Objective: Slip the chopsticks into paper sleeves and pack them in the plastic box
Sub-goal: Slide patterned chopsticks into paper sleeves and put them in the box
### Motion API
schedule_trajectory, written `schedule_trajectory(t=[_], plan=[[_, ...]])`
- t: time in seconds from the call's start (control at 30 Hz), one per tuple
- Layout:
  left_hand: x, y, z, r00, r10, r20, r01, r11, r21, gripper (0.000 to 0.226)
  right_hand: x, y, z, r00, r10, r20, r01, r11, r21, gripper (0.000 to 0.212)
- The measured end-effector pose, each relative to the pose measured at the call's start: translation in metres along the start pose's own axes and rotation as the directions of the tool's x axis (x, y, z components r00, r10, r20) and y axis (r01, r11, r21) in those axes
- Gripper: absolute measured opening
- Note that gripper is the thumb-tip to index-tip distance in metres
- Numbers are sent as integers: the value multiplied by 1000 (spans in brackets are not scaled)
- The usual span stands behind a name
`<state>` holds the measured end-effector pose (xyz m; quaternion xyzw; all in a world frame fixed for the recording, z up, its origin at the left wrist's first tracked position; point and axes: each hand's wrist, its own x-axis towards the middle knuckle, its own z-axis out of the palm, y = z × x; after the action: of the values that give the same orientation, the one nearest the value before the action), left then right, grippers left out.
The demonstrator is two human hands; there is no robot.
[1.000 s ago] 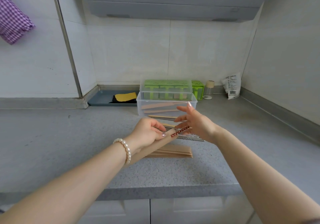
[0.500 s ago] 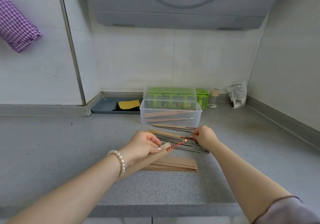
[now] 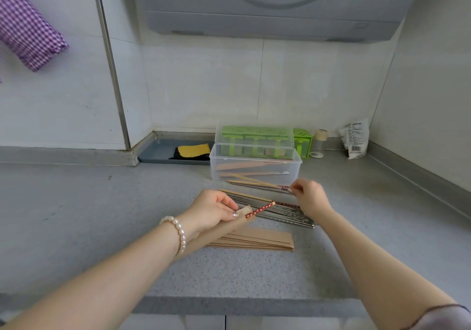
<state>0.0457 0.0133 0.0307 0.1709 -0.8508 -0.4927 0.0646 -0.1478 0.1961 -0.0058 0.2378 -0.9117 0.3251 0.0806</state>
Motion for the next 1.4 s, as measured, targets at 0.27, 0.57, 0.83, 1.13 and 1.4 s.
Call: schedule_trajectory(t=[0.27, 0.57, 0.83, 1.13, 1.4], plan=[[-3, 0, -8, 1000, -25, -9, 25, 999, -22, 9, -27, -27, -107, 957, -127, 260, -14, 878, 479, 12], [-9, 9, -5, 1000, 2, -3, -2, 1000, -8, 14, -33, -17, -134, 963, -90, 253, 39, 979, 201, 36], [-15, 12, -7, 1000, 13, -3, -13, 999, 50, 11, -32, -20, -139, 965, -122, 234, 80, 981, 179, 40], [-16, 19, -2, 998, 45, 41, -48, 997, 58, 9, -38, -36, -130, 940, -178, 291, 131, 976, 174, 30], [-15, 24, 10, 999, 29, 18, -28, 999, -32, 12, -50, -56, -91, 874, -196, 444, 20, 929, 370, 21]])
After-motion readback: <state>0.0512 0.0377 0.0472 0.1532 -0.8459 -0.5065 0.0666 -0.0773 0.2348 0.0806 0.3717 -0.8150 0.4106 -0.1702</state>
